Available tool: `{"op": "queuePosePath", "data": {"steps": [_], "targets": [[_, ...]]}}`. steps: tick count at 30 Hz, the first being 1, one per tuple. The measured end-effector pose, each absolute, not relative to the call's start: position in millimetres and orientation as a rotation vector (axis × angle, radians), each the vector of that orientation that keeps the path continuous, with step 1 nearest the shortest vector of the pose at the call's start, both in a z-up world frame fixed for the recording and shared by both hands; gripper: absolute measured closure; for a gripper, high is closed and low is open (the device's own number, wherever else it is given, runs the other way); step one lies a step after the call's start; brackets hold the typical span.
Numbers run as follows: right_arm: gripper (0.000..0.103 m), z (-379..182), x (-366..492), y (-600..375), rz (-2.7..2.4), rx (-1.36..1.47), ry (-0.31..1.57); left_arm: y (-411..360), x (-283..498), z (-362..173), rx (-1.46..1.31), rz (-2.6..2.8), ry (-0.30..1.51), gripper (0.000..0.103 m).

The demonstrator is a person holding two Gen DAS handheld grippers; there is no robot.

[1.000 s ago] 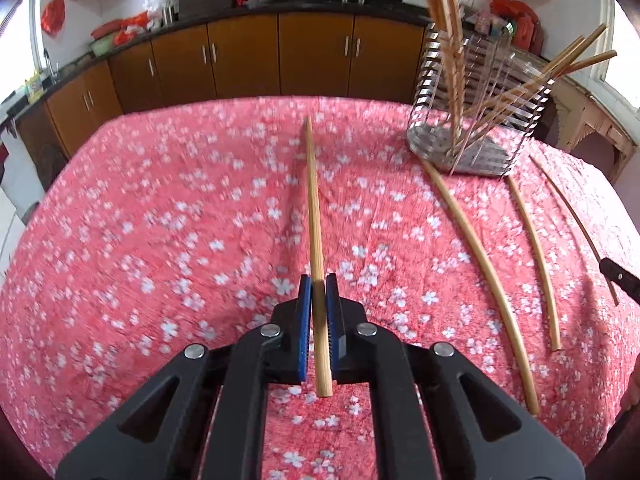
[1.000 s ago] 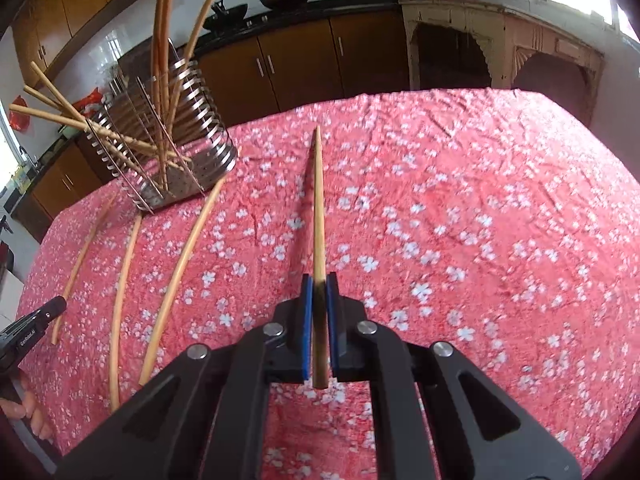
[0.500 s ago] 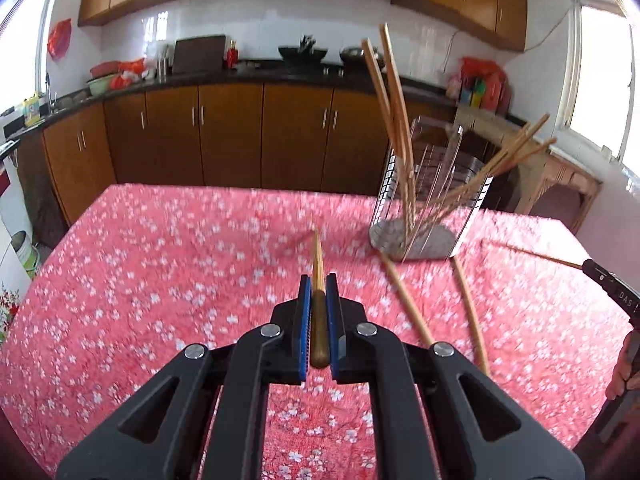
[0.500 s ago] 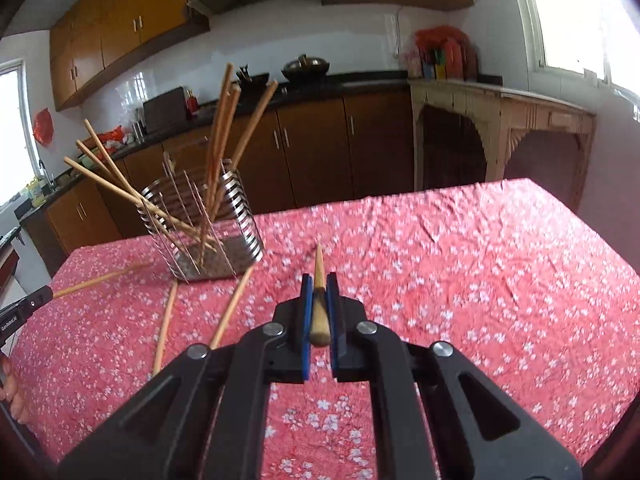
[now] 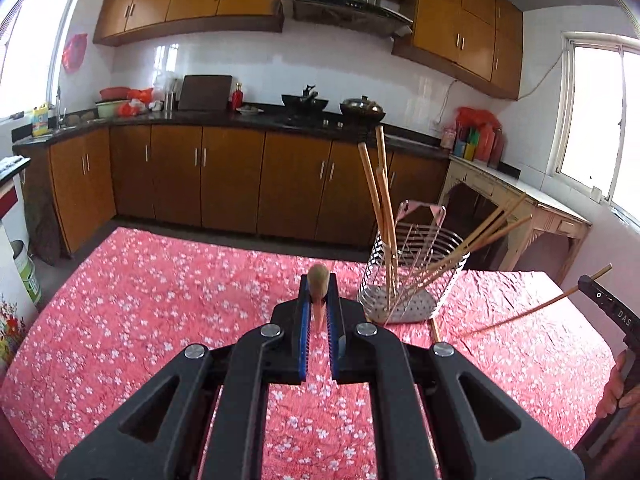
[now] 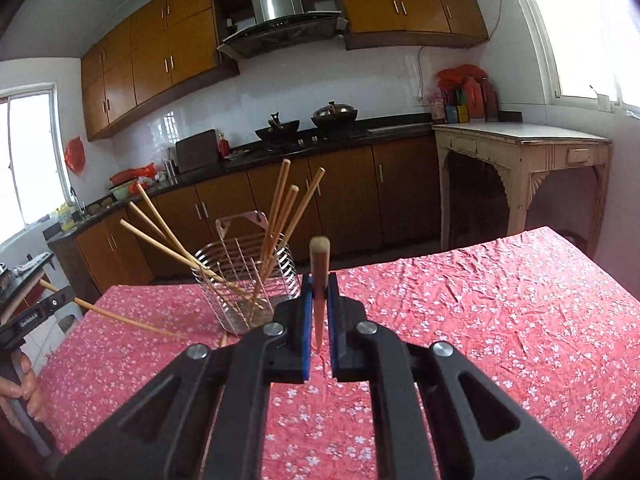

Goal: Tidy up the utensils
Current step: 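Lift both held chopsticks upright and lower them into the wire holder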

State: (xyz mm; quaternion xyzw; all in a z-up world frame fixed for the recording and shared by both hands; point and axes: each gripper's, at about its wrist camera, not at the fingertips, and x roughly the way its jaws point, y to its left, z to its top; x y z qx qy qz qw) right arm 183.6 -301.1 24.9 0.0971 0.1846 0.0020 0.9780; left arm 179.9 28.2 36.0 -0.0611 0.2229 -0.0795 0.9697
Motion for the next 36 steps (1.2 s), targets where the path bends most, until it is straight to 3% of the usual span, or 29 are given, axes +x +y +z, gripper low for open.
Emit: {"op": "queuePosePath", "data": {"steps": [14,29,36], "targets": [[0.095,58.6,189.5,-300.3,0.07,0.241,0.338,23.1,181.1,57.5,-0.11,-0.167,0.4,0.096],[0.095,159.3,219.6,-271.2,0.16,0.249,0.171,-13.9,194.3,165.7,-0.212,-0.189,0.174,0.096],[0.095,157.8,261.2,-258.8,0.125,0.191,0.17,-37.6,229.4,173.6,-0.258,-0.136,0.104,0.096]]}}
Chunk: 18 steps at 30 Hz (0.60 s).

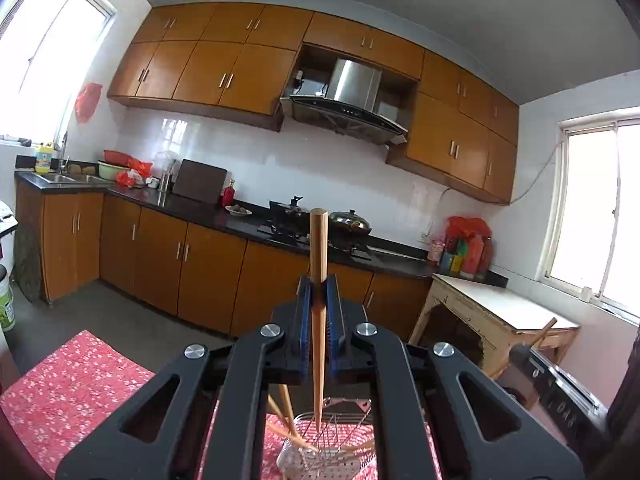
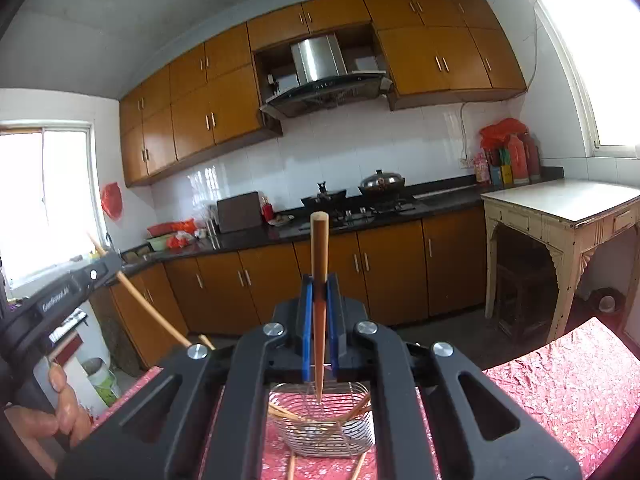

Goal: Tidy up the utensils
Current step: 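Lift both held chopsticks upright and lower them into the wire holder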

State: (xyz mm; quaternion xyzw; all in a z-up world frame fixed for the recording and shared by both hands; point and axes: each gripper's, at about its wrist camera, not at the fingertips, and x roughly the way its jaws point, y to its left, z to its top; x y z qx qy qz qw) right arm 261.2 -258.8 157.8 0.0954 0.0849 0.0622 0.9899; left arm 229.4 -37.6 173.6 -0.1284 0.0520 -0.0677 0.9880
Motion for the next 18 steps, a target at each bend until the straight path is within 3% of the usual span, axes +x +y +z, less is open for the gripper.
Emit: {"op": "queuePosePath", "data": {"steps": [18], "targets": [[0.095,101.4,329.5,-252.6,0.165,0.228,0.348,-52.4,285.8,107.2,-0.235,-0.166,0.306,0.096]]}}
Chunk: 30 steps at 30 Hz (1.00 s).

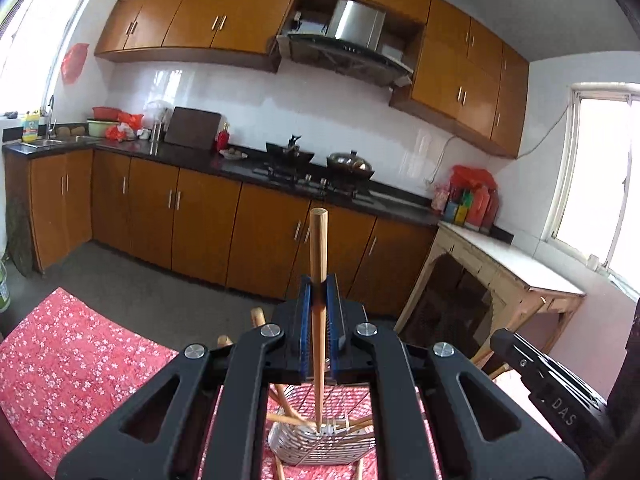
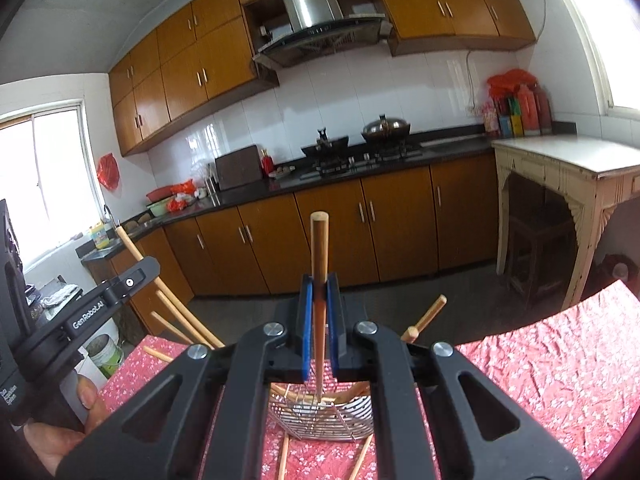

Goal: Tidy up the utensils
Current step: 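Lift both held chopsticks upright and lower them into the wire holder, then open the left tool over the holder while the right tool opens too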

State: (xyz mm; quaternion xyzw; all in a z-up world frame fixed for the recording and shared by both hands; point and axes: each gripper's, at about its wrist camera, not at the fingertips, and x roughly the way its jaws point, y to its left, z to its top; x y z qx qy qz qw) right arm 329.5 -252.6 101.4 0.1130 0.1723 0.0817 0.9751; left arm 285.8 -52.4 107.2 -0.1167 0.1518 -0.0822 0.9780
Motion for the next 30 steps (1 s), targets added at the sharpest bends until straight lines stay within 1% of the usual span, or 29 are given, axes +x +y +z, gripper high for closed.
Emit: {"op": "queuePosePath", "data": {"steps": [8,9,12,13,14,15,16,17,18,30], "targets": [[0.094,77.4,346.9,-249.7,0.139,0.229,0.423,-55.3,302.9,87.5,-0.214,-0.15,0.4,0.096],[0.092,75.7,347.1,-250.3,0.13,0.229,0.425,-54.8,303.7,86.6,-0.216,-0.149,0.408,0.096],[0.089,74.5,345.0,-254.9,0.117,0.24,0.426,-52.8,302.0,86.6,-0.218,-0.148,0.414,0.095],[0.087,74.7,343.3,-257.3,0.114,0.248,0.424,-51.7,300.6,87.8,-0.22,-0.147,0.414,0.095],[0.081,75.7,340.8,-260.1,0.107,0.252,0.419,-50.4,299.0,88.9,-0.222,-0.148,0.413,0.094],[0.078,77.5,337.9,-263.6,0.1,0.253,0.411,-50.3,298.1,89.9,-0.223,-0.149,0.411,0.09],[0.078,78.1,335.3,-265.5,0.095,0.252,0.406,-49.1,294.8,92.1,-0.223,-0.146,0.405,0.085],[0.077,79.8,332.0,-267.3,0.09,0.252,0.4,-49.0,293.9,94.2,-0.222,-0.139,0.399,0.071],[0.077,81.5,328.8,-269.3,0.088,0.254,0.394,-49.0,291.8,95.8,-0.222,-0.133,0.392,0.063],[0.077,90.8,264.0,-276.2,0.08,0.224,0.339,-33.8,251.2,111.1,-0.222,-0.11,0.361,0.063]]}}
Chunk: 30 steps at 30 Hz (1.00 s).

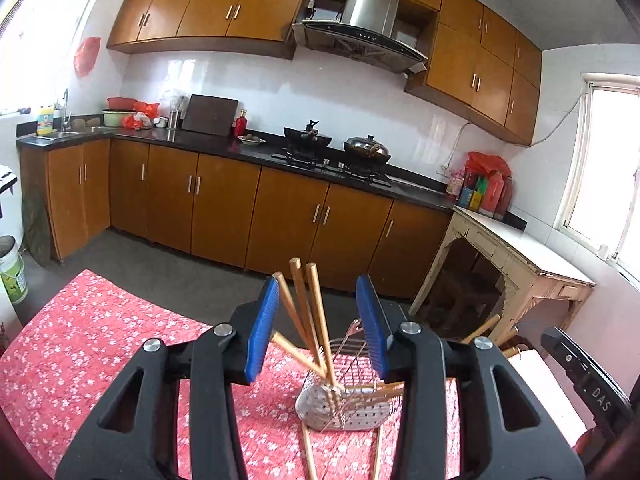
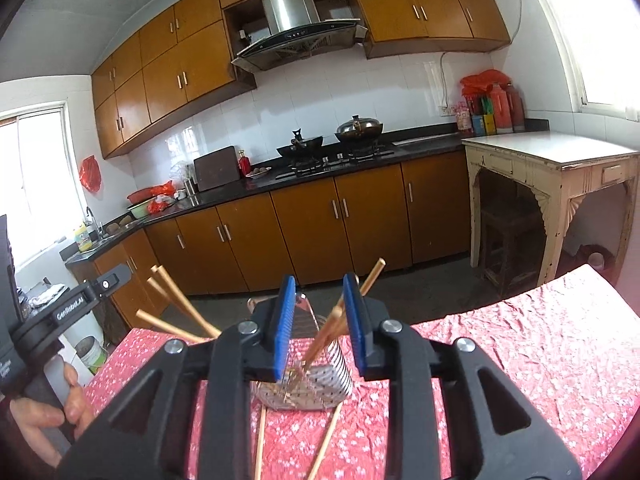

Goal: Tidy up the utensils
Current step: 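Open the left tool over the holder while the right tool opens too, then close the right tool on a loose chopstick while the left tool moves toward another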

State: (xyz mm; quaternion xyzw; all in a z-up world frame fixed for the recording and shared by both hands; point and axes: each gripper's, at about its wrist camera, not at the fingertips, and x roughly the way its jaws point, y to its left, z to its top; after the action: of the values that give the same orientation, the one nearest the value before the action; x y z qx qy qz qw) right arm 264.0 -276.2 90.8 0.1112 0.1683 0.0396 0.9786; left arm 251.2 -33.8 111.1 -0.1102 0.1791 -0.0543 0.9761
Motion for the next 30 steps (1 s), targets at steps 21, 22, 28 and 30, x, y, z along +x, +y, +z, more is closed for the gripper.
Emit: {"op": "queuePosePath", "data": {"steps": [21,22,28,30], "targets": [[0.077,-49.9,205.0,-250.4,0.091,0.233,0.603,7.1,184.4,5.7,-0.126,-0.031,0.536,0.063],[0.077,-59.2,206.5,-248.5,0.086,0.231,0.624,7.8,183.9,-2.4,-0.107,-0.021,0.544,0.063],[0.077,-90.1,218.2,-243.9,0.094,0.254,0.724,20.2,186.6,-34.0,-0.085,0.015,0.608,0.063],[0.077,-97.9,223.2,-239.4,0.1,0.255,0.757,25.6,190.1,-39.7,-0.089,0.027,0.63,0.063]]}}
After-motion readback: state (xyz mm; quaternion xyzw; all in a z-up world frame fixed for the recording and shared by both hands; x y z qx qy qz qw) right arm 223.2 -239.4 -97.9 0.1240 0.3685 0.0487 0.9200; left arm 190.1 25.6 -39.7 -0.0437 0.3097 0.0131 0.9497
